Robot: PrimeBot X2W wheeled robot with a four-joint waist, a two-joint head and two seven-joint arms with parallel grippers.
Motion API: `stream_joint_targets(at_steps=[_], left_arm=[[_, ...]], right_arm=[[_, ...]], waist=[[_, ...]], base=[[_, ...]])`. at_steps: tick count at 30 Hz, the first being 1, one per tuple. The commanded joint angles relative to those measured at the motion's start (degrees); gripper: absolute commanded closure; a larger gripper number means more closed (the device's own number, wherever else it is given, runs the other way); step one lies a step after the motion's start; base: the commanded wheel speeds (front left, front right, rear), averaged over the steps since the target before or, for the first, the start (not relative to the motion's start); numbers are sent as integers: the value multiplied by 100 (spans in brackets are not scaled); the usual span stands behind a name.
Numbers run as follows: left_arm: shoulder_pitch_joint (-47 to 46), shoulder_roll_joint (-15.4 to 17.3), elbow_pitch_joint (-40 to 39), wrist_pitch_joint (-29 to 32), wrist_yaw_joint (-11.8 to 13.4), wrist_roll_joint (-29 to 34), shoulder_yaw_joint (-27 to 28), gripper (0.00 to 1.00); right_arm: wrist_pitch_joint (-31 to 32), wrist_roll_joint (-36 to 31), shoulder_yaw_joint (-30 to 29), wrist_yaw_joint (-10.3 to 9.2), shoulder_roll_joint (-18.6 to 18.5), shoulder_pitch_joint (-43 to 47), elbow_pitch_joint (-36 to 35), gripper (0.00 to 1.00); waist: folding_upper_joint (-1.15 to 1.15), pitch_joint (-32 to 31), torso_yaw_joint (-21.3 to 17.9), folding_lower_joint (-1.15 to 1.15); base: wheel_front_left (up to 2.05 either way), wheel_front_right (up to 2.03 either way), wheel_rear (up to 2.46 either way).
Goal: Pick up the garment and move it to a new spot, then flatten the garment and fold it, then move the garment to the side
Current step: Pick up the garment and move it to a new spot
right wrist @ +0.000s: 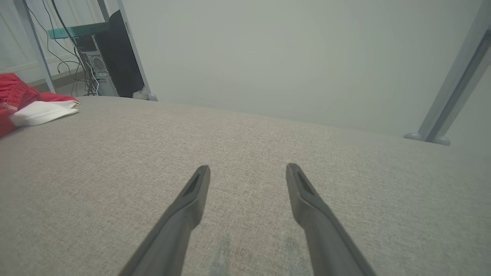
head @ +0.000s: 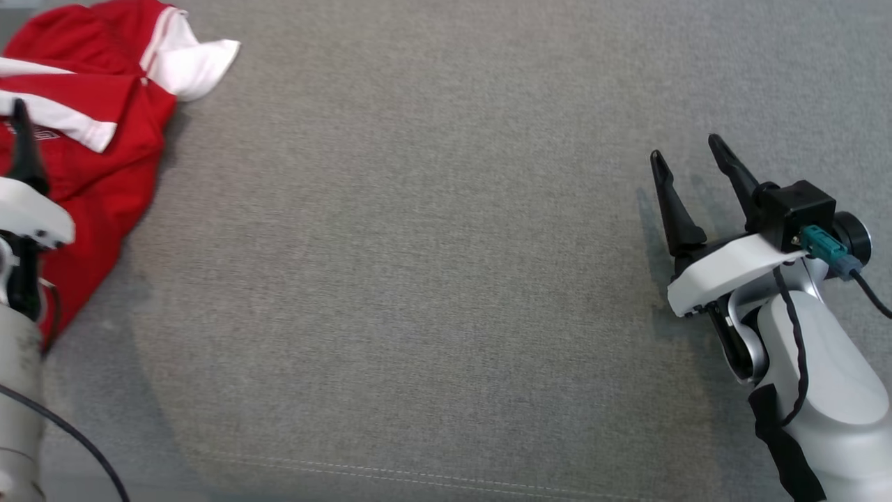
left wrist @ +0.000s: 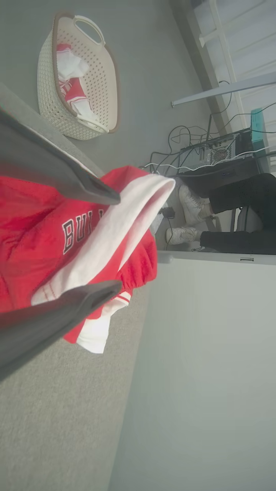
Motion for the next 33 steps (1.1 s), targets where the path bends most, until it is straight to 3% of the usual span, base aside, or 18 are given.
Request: stream_joint_targets(at_steps=[1,6,12,21,22,23,30,33], left_arm=[[-246,466,-26,-59,-29,-67,147,0],[-784,1022,462,84,-32,-276,331,0],[-1213,1451,784,260,-36,-524,478,0],[-1486,1653,1095,710,50,-832,670,0],[-1496,1650,1119,771,54,-859,681,5],[-1503,1675,1120,722,90,-821,629,100],[-1577,1614,805,238,11,-604,253,100],[-1610,1420,424,63,-31,-551,-58,100]], right_arm=[[-77,-23,47,42,57,-102,-211,0],[-77,-62,-12,42,83,-147,-328,0],[-77,-115,-64,42,143,-181,-437,0],[-77,-115,-131,42,195,-225,-507,0],[-77,-113,-137,42,202,-231,-515,0],[-77,-114,-161,42,217,-251,-533,0],[-77,-87,-290,42,262,-238,-581,0],[-77,-59,-366,42,260,-173,-569,0]], waist=[[0,222,-190,0],[0,526,-336,0],[0,860,-464,0],[0,1112,-609,0],[0,1125,-622,0],[0,1147,-642,0],[0,1029,-646,0],[0,881,-609,0]], base=[[0,0,0],[0,0,0],[0,0,0],[0,0,0],[0,0,0],[0,0,0],[0,0,0],[0,0,0]])
